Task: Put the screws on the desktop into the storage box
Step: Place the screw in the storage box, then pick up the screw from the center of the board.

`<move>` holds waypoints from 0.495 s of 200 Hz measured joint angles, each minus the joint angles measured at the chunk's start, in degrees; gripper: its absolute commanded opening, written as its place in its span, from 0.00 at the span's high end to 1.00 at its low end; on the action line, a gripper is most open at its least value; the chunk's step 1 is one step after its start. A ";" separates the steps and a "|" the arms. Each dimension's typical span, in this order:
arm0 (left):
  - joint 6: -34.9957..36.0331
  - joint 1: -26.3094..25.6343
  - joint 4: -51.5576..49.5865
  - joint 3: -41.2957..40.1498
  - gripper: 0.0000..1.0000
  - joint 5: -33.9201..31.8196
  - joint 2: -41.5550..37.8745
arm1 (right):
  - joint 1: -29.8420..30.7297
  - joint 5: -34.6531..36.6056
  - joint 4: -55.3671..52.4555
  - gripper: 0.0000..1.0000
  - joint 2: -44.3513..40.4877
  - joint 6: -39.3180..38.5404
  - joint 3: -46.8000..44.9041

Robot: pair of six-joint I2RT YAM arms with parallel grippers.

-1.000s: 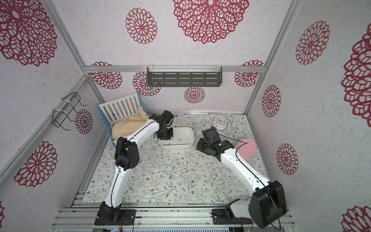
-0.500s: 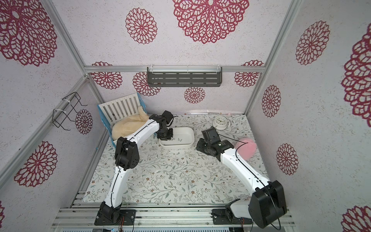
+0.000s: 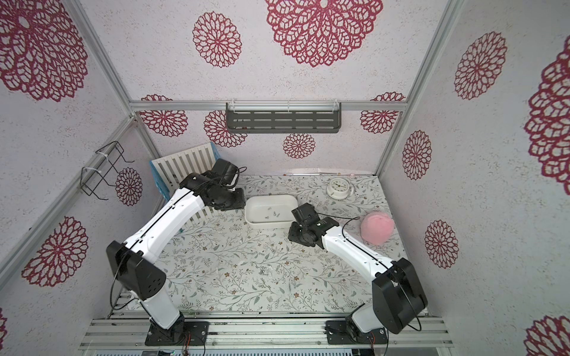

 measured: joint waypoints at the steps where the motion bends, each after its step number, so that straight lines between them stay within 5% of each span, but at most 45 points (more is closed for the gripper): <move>1: -0.04 0.02 0.04 -0.28 0.57 0.00 -0.20 | 0.02 0.00 0.00 0.64 0.04 0.00 -0.02; 54: -1.86 0.74 3.28 -19.04 0.55 0.26 -7.58 | 1.70 -0.11 -0.17 0.63 2.82 -0.09 -1.64; 99: -3.15 1.46 5.46 -27.15 0.54 1.11 -12.52 | 1.88 -0.13 -0.31 0.62 4.90 -1.16 -2.38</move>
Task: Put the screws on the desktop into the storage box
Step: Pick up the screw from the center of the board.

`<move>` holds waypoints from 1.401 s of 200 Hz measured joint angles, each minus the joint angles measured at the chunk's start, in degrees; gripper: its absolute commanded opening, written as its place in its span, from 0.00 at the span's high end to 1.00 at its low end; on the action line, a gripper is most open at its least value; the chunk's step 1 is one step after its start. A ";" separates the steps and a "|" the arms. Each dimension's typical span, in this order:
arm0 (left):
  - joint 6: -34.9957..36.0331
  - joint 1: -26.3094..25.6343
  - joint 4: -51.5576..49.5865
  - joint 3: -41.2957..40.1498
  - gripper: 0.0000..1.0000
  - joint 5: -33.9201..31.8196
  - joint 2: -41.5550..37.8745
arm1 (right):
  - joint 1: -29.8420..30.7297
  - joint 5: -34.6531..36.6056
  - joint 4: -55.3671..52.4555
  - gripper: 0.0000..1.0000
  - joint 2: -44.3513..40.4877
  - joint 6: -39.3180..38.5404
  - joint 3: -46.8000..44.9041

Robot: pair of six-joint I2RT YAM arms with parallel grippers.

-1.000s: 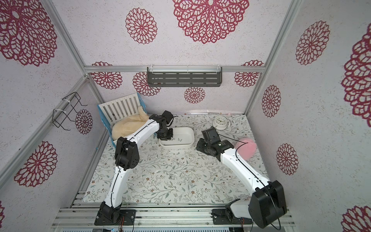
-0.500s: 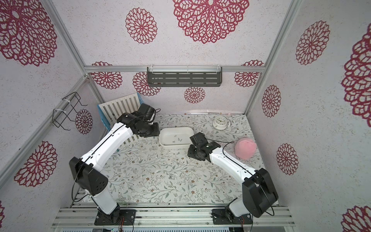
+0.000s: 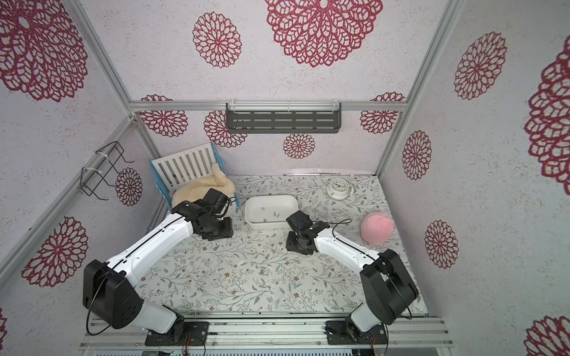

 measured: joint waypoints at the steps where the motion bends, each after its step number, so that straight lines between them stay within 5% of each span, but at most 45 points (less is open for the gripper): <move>1: -0.02 0.02 0.02 -0.11 0.54 0.02 -0.09 | 0.00 0.00 -0.02 0.62 0.09 -0.04 0.00; 164: -1.86 0.13 2.54 -5.11 0.53 2.25 -2.03 | 0.00 -0.92 -0.63 0.58 9.31 -23.87 1.03; 280: -2.05 0.13 2.54 -5.57 0.54 2.80 -2.69 | 0.07 -2.71 -2.80 0.58 12.31 -31.17 1.46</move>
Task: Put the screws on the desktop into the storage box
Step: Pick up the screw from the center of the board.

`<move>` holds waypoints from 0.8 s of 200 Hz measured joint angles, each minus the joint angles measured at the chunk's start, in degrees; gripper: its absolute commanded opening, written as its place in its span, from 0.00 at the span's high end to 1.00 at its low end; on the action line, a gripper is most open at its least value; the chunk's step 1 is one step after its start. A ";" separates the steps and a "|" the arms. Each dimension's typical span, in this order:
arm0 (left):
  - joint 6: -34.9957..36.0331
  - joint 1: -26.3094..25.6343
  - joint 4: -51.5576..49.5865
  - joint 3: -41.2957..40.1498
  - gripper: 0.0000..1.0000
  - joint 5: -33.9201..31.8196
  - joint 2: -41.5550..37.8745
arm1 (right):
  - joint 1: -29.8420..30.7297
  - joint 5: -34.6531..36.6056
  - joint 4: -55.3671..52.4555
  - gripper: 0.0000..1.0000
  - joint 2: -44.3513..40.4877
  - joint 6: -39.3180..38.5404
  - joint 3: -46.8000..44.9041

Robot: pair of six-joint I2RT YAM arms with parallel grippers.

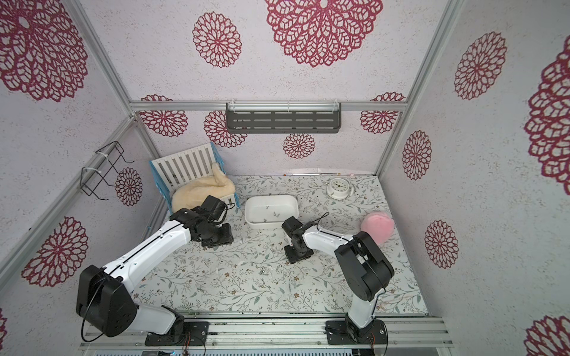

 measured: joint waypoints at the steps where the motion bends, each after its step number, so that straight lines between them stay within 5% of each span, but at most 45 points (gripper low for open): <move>1: -0.02 0.00 0.00 -0.02 0.54 0.00 -0.02 | 0.00 0.00 -0.02 0.58 0.00 -0.04 0.00; 160: -0.15 0.00 0.00 -0.79 0.54 -0.02 -1.18 | 0.39 -0.96 -2.45 0.66 0.07 -4.57 0.13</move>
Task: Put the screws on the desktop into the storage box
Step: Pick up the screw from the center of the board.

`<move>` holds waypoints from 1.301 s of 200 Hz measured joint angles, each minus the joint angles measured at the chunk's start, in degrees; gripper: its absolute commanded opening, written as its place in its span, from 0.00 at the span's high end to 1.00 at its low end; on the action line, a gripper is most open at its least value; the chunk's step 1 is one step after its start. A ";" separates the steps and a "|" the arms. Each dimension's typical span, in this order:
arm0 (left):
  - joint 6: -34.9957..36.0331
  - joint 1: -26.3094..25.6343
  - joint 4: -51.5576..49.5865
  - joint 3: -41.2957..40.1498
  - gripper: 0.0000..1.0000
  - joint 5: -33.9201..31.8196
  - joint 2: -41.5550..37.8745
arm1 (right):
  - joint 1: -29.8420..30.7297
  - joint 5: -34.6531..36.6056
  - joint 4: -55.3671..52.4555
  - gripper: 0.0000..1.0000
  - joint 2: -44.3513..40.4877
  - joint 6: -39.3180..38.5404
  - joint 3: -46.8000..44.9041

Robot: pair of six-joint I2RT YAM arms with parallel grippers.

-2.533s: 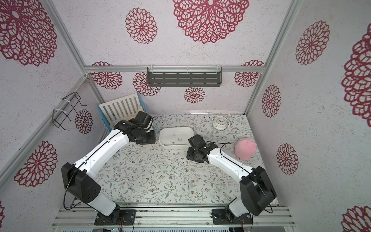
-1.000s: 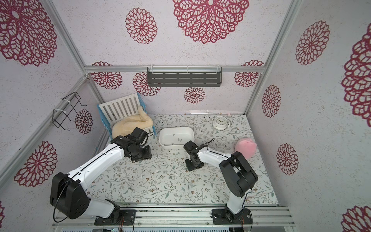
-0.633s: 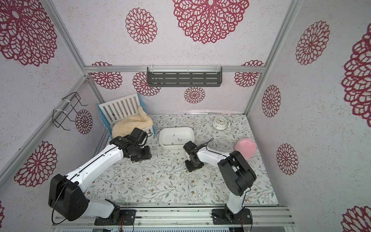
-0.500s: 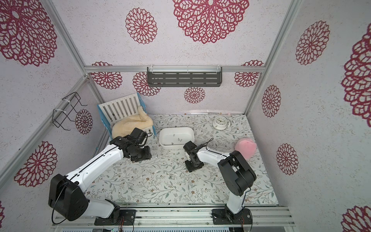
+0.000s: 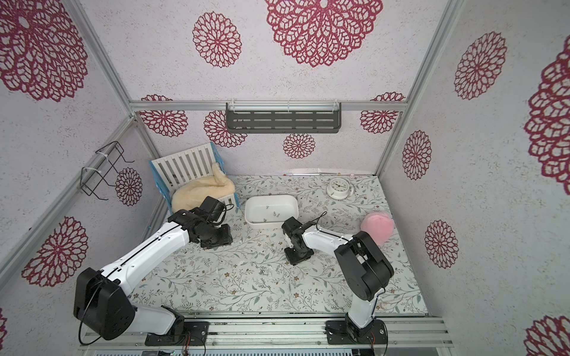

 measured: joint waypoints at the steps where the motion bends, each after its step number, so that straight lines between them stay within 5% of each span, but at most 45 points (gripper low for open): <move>1: 0.00 0.00 0.00 0.00 0.54 0.00 -0.02 | 0.00 0.00 -0.02 0.66 0.02 -0.02 0.00; 124: -0.02 0.00 0.00 0.00 0.54 0.00 -0.13 | 0.00 -0.28 -0.81 0.86 0.22 -0.20 0.00; 184: 0.00 0.00 0.00 0.00 0.53 0.02 -0.13 | 0.33 -2.01 -1.07 0.64 0.15 1.75 0.35; 260: 0.09 0.00 0.07 -0.07 0.53 0.17 -0.13 | 2.10 -2.64 -4.48 0.60 -7.13 13.68 -3.17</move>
